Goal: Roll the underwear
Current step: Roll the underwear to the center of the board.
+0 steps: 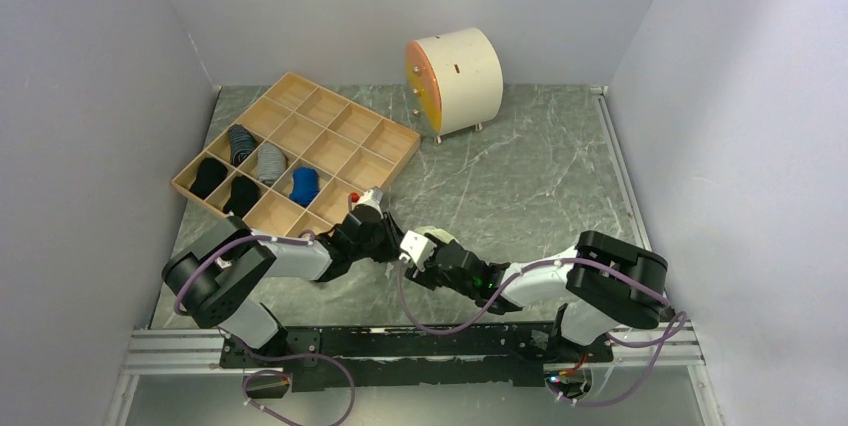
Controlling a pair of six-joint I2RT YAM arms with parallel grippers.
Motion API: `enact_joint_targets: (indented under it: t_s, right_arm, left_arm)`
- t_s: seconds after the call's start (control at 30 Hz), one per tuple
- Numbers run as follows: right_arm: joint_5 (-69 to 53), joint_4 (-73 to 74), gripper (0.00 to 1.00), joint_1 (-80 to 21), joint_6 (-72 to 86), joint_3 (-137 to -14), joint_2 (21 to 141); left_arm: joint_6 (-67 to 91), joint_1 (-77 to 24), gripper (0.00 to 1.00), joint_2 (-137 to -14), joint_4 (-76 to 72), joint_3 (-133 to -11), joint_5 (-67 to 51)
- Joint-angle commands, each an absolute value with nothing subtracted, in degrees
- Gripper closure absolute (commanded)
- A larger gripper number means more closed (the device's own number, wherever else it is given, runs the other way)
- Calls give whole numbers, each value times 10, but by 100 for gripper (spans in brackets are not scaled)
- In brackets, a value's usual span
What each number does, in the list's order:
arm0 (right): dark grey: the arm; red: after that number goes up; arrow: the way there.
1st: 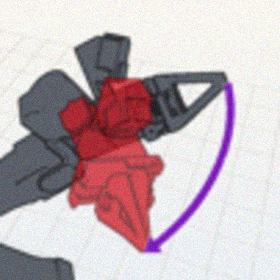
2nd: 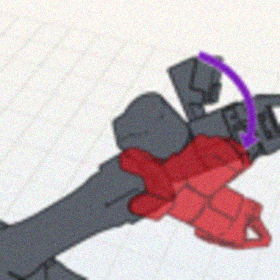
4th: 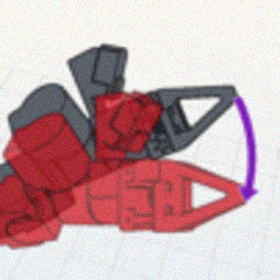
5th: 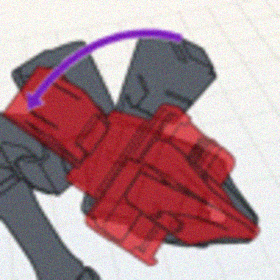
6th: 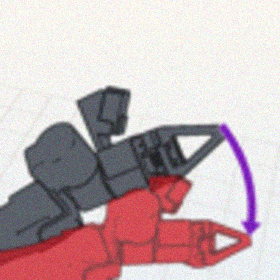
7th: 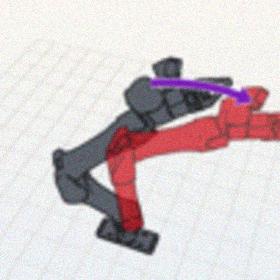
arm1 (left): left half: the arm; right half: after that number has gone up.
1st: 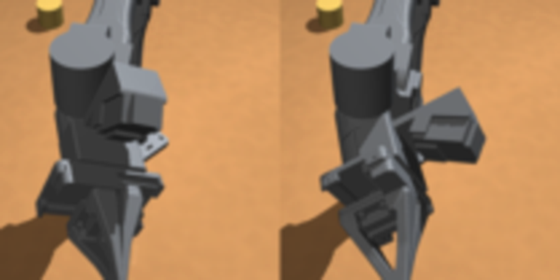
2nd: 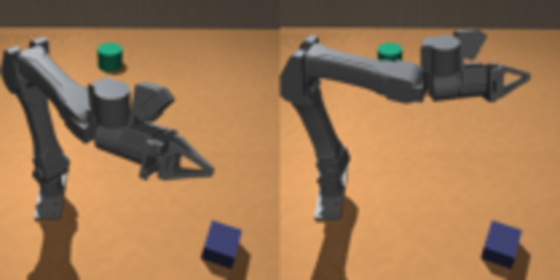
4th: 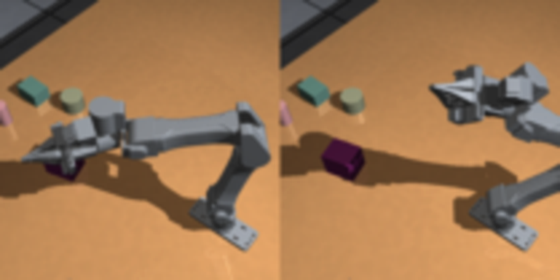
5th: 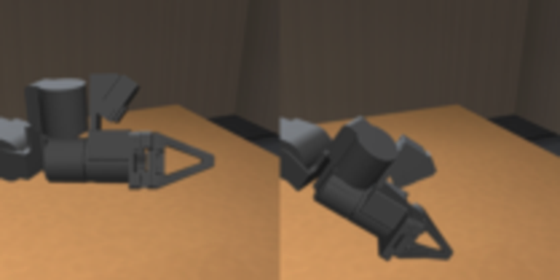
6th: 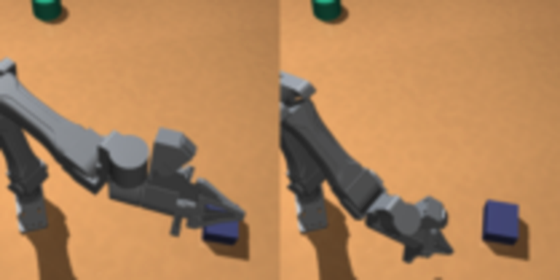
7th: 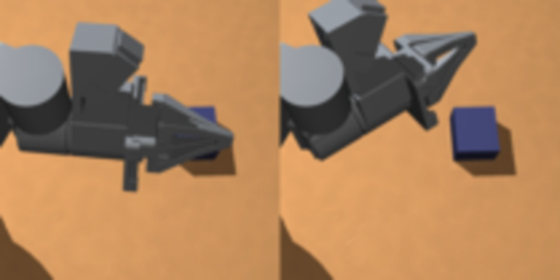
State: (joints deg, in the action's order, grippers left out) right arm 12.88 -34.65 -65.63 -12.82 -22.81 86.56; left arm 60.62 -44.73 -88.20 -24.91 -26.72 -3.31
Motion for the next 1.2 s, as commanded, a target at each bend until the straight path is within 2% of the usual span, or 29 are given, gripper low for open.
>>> enact_joint_targets:
  t_s: [0.0, 0.13, 0.23, 0.3, 0.4, 0.47, 0.5, 0.53, 0.8, 1.0, 1.17]
  right_arm:
    - [109, -402, 47, -660, -127, -237, 862]
    - [125, -393, 56, -660, -118, -242, 869]
    - [131, -391, 75, -659, -98, -235, 862]
    - [128, -391, 88, -659, -83, -226, 861]
    - [106, -421, 93, -646, -24, -202, 862]
    - [72, -454, 93, -632, 38, -184, 863]
    - [53, -475, 93, -622, 64, -173, 864]
    - [36, -497, 93, -612, 90, -163, 866]
    - [-99, -704, 92, -491, 276, -88, 932]
    - [-147, -800, 91, -422, 362, -66, 1016]
    - [-176, -940, 87, -386, 428, -38, 1107]
  left_arm:
    - [586, -450, 68, -880, -194, -266, -11]
    - [585, -450, 69, -885, -197, -267, -14]
    - [585, -449, 68, -886, -196, -265, -12]
    - [590, -449, 62, -878, -198, -261, -13]
    - [593, -449, 44, -855, -194, -259, -8]
    - [588, -448, 16, -836, -193, -257, -3]
    - [584, -448, 5, -823, -199, -252, -1]
    - [583, -449, 4, -808, -208, -242, -1]
    - [571, -444, 3, -733, -335, -160, 5]
    - [568, -441, 3, -740, -435, -129, -29]
    - [541, -445, 11, -801, -412, -184, -79]
